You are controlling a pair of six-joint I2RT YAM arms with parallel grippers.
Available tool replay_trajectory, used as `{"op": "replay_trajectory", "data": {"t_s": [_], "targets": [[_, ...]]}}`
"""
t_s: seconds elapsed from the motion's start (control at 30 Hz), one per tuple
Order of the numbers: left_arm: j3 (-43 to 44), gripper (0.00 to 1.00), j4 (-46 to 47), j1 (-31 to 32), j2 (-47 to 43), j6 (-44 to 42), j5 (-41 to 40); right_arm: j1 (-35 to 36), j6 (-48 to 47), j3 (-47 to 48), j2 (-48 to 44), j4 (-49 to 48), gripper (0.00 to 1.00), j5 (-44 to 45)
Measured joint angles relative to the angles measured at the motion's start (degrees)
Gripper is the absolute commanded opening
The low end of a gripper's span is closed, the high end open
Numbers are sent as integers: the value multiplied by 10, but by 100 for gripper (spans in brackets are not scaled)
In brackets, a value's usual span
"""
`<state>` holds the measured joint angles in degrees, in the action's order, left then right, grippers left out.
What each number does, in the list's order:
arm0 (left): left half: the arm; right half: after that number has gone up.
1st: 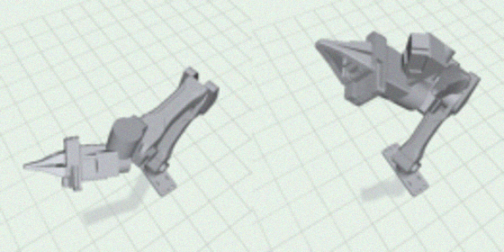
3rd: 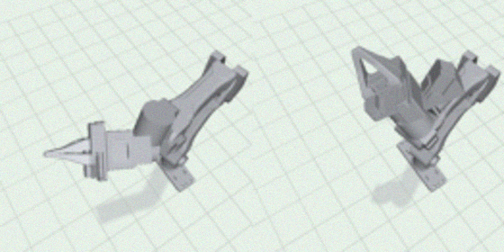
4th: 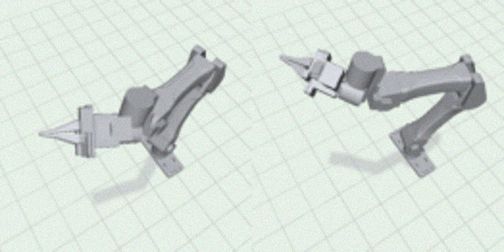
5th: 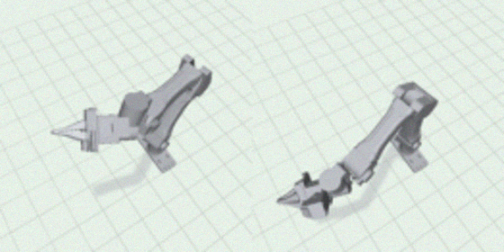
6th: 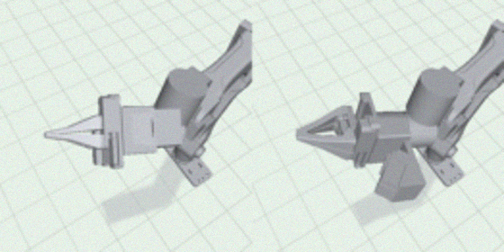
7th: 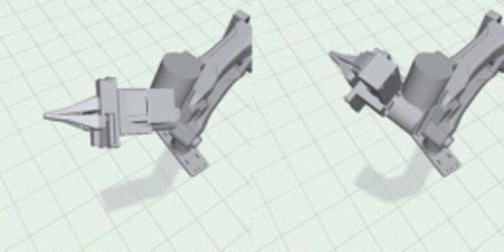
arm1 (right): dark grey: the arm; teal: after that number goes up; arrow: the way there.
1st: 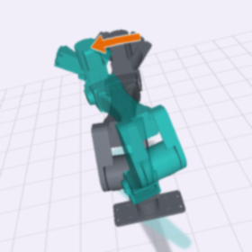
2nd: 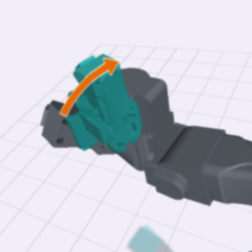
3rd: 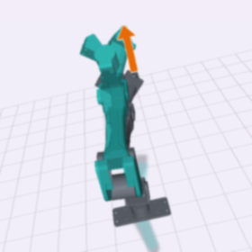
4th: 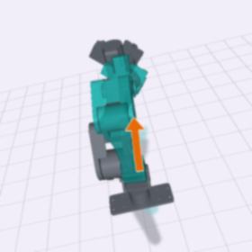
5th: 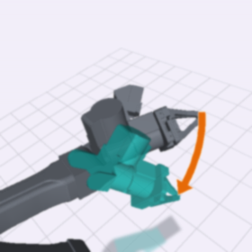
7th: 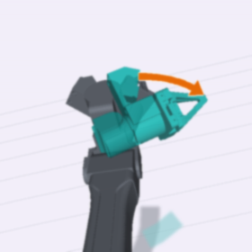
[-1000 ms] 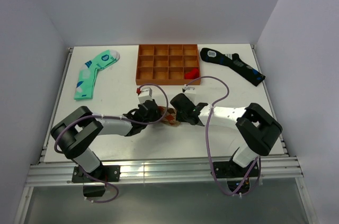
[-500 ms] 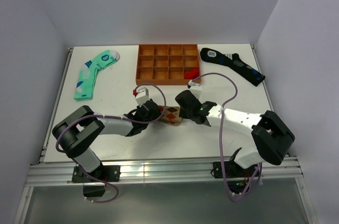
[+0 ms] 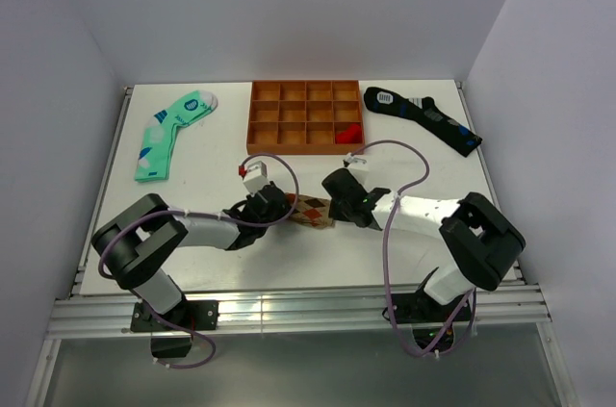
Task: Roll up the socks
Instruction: Adjust the sock at the center of the board.
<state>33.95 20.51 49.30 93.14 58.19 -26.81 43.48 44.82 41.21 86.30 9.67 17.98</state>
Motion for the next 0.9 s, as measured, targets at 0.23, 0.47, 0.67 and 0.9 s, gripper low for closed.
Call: {"op": "replay_trajectory", "data": {"t_s": [0.23, 0.47, 0.67, 0.9], "targets": [[-6, 27, -6, 0, -9, 0, 0, -2, -14, 24, 0, 14, 38, -1], [-7, 27, -24, 2, -18, 11, -6, -4, -27, 43, -43, 50, 22, -10], [-7, 27, -46, 8, -26, 40, -24, 14, -10, 67, -70, 36, 13, -49], [-19, 27, -77, 19, -45, 99, -52, 76, 30, 76, 24, -22, 9, -99]]}}
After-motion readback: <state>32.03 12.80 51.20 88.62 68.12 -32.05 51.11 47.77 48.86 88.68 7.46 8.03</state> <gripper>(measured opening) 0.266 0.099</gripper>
